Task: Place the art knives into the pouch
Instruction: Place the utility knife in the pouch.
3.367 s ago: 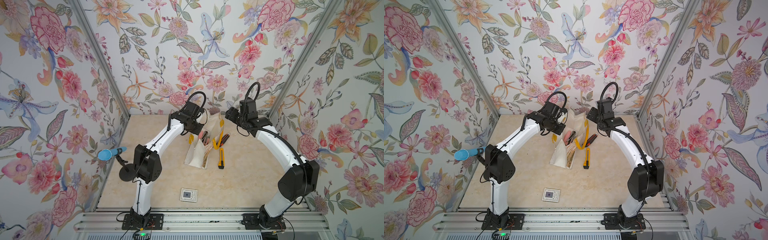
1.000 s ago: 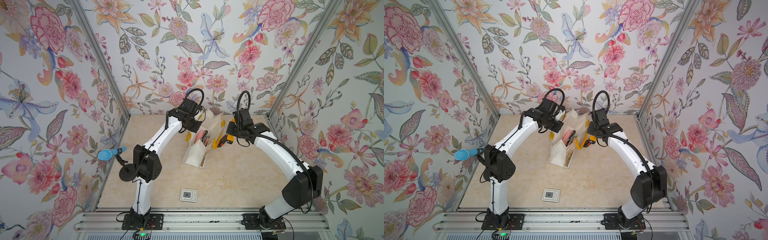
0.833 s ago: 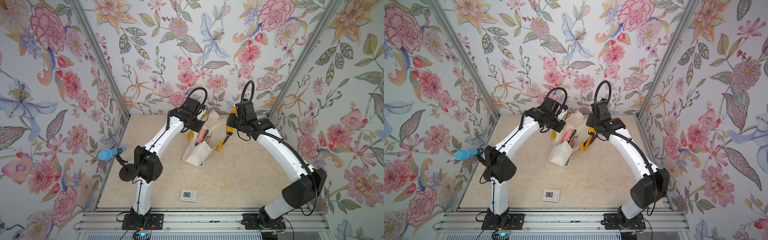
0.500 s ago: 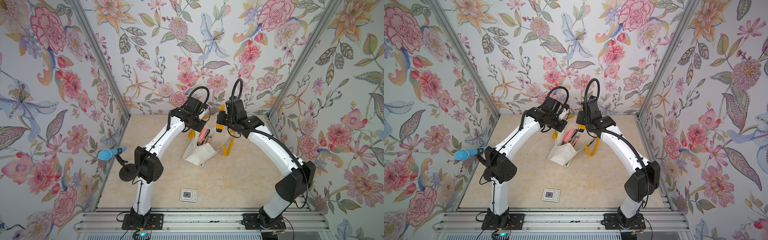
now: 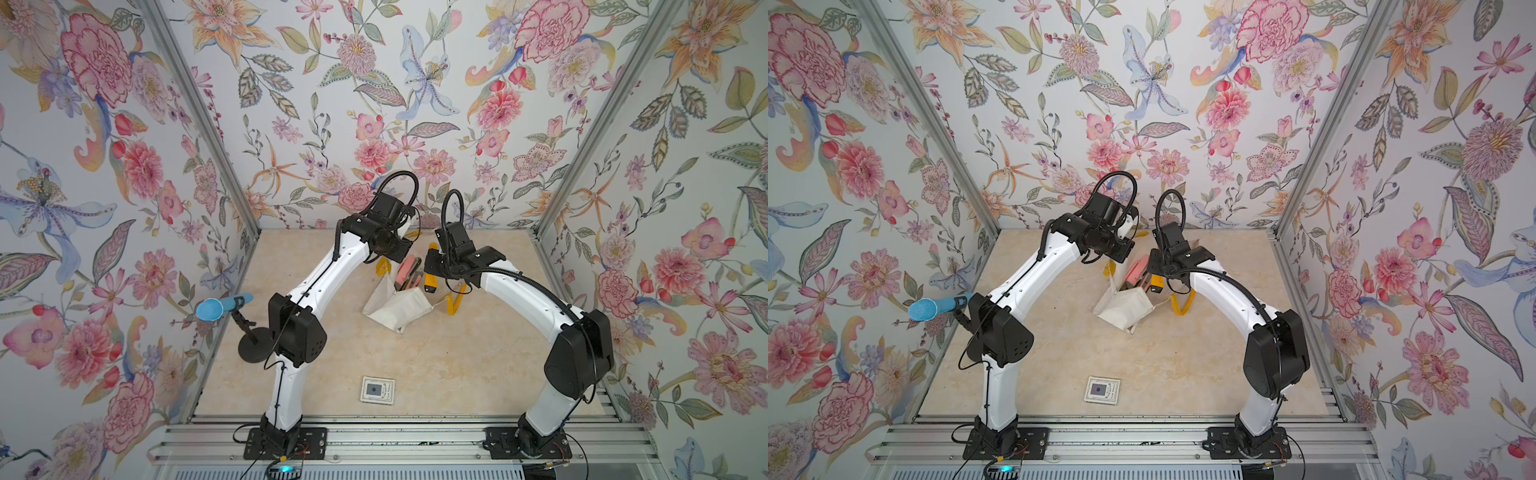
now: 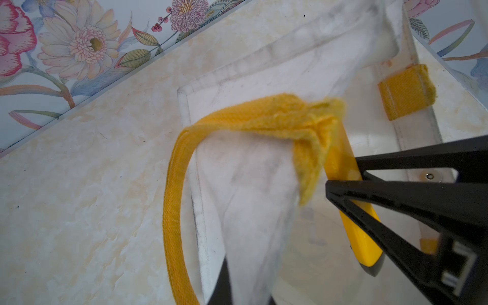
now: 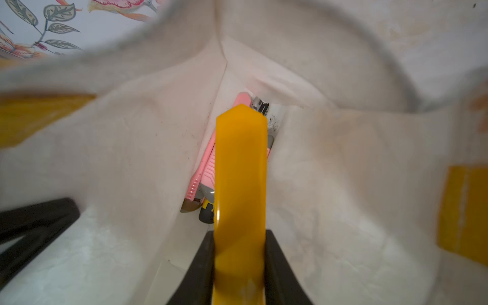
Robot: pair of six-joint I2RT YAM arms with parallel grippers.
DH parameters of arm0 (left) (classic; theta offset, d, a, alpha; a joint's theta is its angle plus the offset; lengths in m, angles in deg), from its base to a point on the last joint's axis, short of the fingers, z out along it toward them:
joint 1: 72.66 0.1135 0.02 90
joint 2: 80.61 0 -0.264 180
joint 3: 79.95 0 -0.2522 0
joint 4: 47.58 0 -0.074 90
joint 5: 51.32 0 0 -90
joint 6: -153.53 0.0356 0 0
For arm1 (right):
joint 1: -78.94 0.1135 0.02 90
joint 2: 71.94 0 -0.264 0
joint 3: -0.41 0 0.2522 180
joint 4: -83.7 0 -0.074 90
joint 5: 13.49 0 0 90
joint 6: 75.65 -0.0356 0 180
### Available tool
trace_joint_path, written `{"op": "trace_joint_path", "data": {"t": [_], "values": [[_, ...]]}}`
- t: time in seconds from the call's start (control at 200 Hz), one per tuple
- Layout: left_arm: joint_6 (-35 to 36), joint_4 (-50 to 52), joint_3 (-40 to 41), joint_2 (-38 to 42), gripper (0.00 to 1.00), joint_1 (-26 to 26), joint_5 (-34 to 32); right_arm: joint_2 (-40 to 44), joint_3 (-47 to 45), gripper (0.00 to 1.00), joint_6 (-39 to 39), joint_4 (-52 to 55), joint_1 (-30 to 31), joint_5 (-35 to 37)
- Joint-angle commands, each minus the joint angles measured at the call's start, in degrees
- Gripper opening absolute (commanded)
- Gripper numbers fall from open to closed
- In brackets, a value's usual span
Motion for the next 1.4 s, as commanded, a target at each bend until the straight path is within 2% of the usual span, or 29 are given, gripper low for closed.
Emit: {"op": "trace_joint_path", "data": {"t": [0.0, 0.78, 0.831, 0.926, 0.991, 1.206, 1.396], "values": [[0.1, -2.4, -2.4, 1.9, 0.0, -0.3, -0.5, -0.9, -0.6, 0.18, -1.1, -1.1, 0.2, -0.3], [-0.8, -1.8, -1.8, 2.8, 0.0, -0.3, -3.1, -5.4, 1.6, 0.32, -1.0, -0.9, -0.9, -3.7], [-0.9, -1.8, -1.8, 2.7, 0.0, -0.4, -3.1, -5.5, 1.6, 0.37, -0.7, -0.9, -1.0, -3.7], [-1.1, -1.7, -1.6, 2.6, 0.0, -0.3, -3.4, -5.6, 2.1, 0.56, -0.5, -0.8, -1.1, -3.7], [-1.2, -1.7, -1.5, 2.5, 0.0, -0.3, -3.6, -5.5, 2.6, 0.63, -0.7, -0.9, -1.4, -3.8], [-1.7, -1.8, -2.1, 1.4, 0.0, -0.4, -3.9, -4.3, 6.0, 0.68, -0.3, -0.8, -2.6, -4.7], [-1.8, -2.1, -2.5, 0.9, 0.0, -0.3, -4.2, -1.4, 11.5, 0.72, 2.5, -1.0, -2.6, -1.3]]}}
